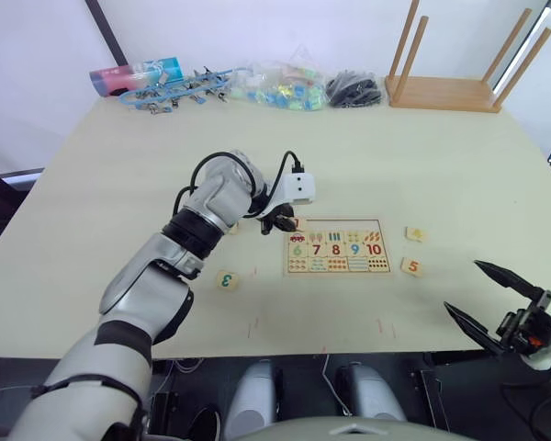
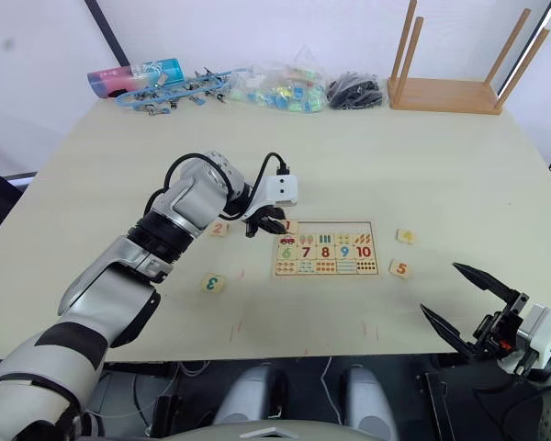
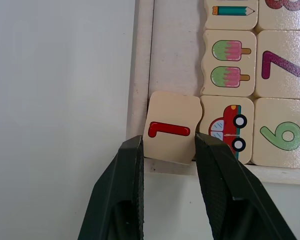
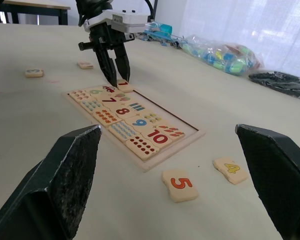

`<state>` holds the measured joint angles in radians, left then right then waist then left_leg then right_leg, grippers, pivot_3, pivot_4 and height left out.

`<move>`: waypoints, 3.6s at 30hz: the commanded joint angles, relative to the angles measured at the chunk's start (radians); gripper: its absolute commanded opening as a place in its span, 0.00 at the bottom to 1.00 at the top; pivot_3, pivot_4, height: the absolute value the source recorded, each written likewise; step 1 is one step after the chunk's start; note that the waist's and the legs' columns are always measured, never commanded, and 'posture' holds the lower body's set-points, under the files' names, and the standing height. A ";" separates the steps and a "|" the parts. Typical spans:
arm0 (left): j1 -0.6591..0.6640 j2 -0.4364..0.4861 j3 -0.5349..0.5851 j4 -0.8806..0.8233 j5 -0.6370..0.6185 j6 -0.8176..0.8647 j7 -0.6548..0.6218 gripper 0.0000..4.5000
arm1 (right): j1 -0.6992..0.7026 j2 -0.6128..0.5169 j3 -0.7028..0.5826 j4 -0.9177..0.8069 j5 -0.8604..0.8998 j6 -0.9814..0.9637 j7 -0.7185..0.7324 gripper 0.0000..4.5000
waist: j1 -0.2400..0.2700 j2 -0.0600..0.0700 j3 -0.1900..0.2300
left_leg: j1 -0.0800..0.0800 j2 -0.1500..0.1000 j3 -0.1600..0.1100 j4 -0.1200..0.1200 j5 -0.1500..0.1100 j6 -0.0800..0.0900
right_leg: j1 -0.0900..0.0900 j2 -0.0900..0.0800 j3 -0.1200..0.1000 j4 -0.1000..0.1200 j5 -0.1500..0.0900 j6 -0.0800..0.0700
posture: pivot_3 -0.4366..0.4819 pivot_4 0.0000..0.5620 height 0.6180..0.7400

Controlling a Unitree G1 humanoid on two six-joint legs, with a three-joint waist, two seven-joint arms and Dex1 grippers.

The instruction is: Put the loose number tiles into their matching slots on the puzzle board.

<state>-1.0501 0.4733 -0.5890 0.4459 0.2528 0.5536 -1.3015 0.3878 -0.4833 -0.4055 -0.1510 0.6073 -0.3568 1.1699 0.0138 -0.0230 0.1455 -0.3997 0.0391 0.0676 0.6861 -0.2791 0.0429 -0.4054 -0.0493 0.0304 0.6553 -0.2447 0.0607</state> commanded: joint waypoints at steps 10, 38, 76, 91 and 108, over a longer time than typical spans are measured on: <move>-0.019 -0.005 0.021 -0.017 0.001 -0.018 0.009 0.23 | 0.008 -0.009 -0.012 -0.017 0.014 -0.009 0.000 1.00 | 0.000 0.000 0.000 | 0.000 0.000 0.000 0.000 0.000 0.000 | 0.000 0.000 0.000 0.000 0.000 0.000 | 0.48 0.27 0.98; -0.041 0.040 0.036 -0.038 -0.008 -0.044 -0.030 0.68 | 0.005 -0.011 -0.009 -0.017 0.003 -0.003 -0.009 1.00 | 0.000 0.000 0.000 | 0.000 0.000 0.000 0.000 0.000 0.000 | 0.000 0.000 0.000 0.000 0.000 0.000 | 0.48 0.27 0.98; -0.086 -0.069 0.334 0.664 -0.189 -0.771 -0.110 0.02 | 0.008 -0.010 -0.003 -0.017 0.003 0.002 -0.016 1.00 | 0.000 0.000 0.000 | 0.000 0.000 0.003 0.000 0.000 0.000 | 0.000 0.000 -0.001 0.000 0.000 0.000 | 0.48 0.27 0.98; -0.116 -0.098 0.330 0.775 -0.104 -0.871 0.004 0.02 | 0.027 -0.010 -0.010 -0.013 0.002 -0.008 -0.015 1.00 | 0.000 0.000 0.000 | 0.000 0.000 0.003 0.000 0.000 0.000 | 0.000 0.000 -0.001 0.000 0.000 0.000 | 0.48 0.27 0.98; -0.107 -0.091 0.327 0.789 -0.073 -0.907 -0.002 0.02 | 0.030 -0.013 -0.013 -0.012 0.004 -0.009 -0.011 1.00 | 0.000 0.000 0.000 | 0.000 0.000 0.003 0.000 0.000 0.000 | 0.000 0.000 -0.001 0.000 0.000 0.000 | 0.48 0.27 0.98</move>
<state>-1.1410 0.3757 -0.2753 1.2396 0.1772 -0.3367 -1.2946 0.4113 -0.4864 -0.4004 -0.1470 0.5981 -0.3527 1.1584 0.0136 -0.0233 0.1457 -0.4001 0.0386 0.0709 0.6864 -0.2792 0.0429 -0.4053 -0.0493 0.0296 0.6556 -0.2444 0.0609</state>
